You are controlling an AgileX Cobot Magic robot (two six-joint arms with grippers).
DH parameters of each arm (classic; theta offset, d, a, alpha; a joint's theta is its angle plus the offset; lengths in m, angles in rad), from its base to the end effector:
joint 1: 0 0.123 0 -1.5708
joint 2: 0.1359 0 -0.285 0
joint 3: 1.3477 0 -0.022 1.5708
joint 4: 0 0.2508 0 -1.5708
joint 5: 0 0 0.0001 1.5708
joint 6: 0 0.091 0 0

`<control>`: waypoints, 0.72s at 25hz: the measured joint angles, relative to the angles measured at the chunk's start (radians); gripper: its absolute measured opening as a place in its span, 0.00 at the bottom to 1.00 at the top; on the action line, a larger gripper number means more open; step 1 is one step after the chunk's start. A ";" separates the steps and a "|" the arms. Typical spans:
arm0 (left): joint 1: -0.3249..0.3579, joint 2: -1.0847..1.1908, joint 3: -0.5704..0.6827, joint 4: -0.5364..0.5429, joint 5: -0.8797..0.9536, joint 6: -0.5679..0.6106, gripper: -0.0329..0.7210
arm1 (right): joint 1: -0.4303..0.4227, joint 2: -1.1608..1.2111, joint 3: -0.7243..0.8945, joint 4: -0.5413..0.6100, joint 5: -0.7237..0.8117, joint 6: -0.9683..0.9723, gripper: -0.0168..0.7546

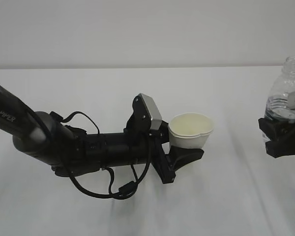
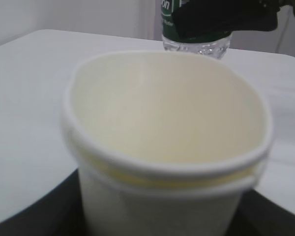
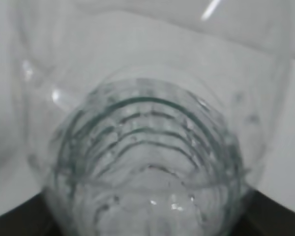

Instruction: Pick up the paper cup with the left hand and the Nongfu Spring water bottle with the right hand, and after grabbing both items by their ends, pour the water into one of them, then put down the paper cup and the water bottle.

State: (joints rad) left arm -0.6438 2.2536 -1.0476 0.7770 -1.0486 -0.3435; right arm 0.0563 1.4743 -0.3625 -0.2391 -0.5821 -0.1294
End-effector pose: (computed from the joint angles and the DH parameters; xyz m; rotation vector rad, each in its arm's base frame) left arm 0.2931 -0.2890 0.0853 1.1093 1.4859 -0.9590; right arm 0.2402 0.0254 0.1651 -0.4690 1.9674 -0.0412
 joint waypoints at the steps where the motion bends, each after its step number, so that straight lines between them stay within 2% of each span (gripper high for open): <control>1: 0.000 0.000 0.000 0.000 -0.002 0.000 0.62 | 0.000 0.000 -0.006 0.000 0.014 -0.025 0.61; 8: 0.000 0.000 0.000 0.004 -0.011 -0.037 0.62 | 0.000 0.000 -0.043 0.000 0.083 -0.154 0.61; 18: 0.000 0.000 0.000 0.017 -0.040 -0.085 0.62 | 0.000 0.000 -0.047 0.000 0.099 -0.262 0.61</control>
State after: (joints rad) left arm -0.6438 2.2536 -1.0476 0.7941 -1.0883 -0.4288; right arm 0.0563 1.4743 -0.4095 -0.2391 -0.4835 -0.3911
